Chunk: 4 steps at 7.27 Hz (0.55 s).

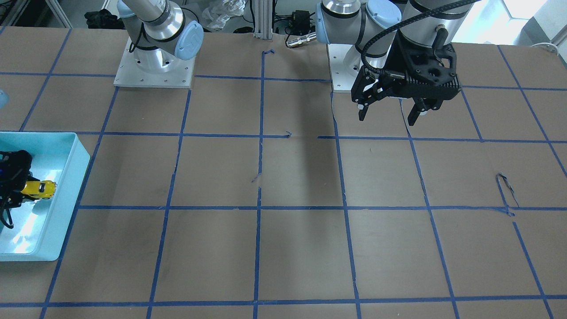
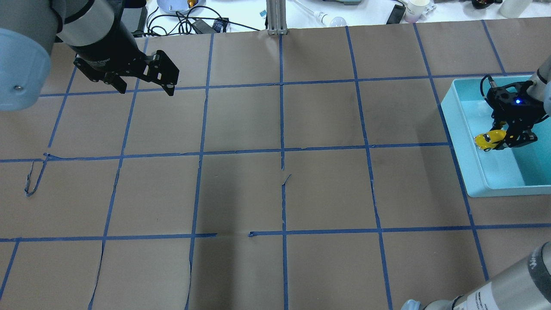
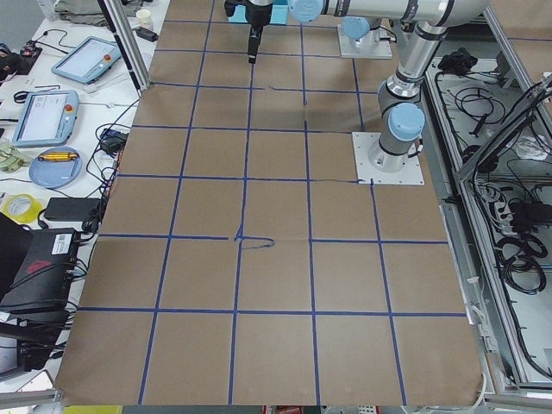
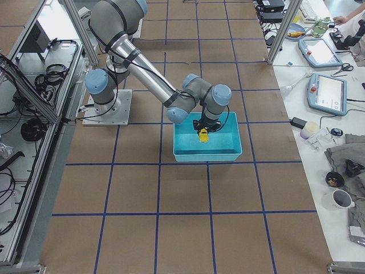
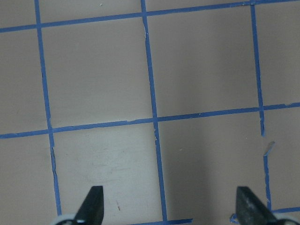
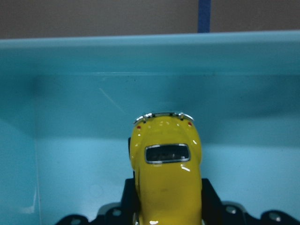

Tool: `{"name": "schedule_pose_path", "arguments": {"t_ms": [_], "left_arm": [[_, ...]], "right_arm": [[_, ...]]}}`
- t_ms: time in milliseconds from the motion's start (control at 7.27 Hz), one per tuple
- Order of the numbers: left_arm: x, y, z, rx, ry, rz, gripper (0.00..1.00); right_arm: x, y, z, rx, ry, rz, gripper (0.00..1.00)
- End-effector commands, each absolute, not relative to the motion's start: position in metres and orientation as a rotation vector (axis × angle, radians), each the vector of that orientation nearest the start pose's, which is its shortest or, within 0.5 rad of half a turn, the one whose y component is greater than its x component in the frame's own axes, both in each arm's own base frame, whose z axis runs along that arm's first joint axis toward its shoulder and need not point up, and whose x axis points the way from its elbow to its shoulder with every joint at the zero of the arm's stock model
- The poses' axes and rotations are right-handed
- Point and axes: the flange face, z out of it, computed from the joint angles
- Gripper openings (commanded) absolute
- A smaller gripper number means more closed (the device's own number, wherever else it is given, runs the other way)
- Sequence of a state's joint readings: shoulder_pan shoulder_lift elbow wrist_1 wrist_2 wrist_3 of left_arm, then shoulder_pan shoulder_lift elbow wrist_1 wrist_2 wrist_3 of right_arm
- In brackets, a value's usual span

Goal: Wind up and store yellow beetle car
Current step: 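Lower the car into the bin and open the right gripper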

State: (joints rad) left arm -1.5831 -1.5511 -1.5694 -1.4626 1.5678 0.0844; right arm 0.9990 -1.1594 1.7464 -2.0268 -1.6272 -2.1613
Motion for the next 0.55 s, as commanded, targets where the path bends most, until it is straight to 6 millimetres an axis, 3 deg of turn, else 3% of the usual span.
{"name": "schedule_pose_path", "arguments": {"t_ms": [0,275,413], "left_arm": [[-0.14,-0.494,0.51,0.151,3.128,-0.204,1.0],[-0.14,-0.494,0.51,0.151,3.128,-0.204,1.0],[-0.14,-0.494,0.51,0.151,3.128,-0.204,1.0]], "right_arm": [[-0.208,-0.559,0.223,-2.148,2.127,0.125,0.95],[-0.21,-0.563,0.239,-2.167,2.148,0.112,1.0],[-0.209,-0.564,0.257,-2.134,2.227,0.091,1.0]]}}
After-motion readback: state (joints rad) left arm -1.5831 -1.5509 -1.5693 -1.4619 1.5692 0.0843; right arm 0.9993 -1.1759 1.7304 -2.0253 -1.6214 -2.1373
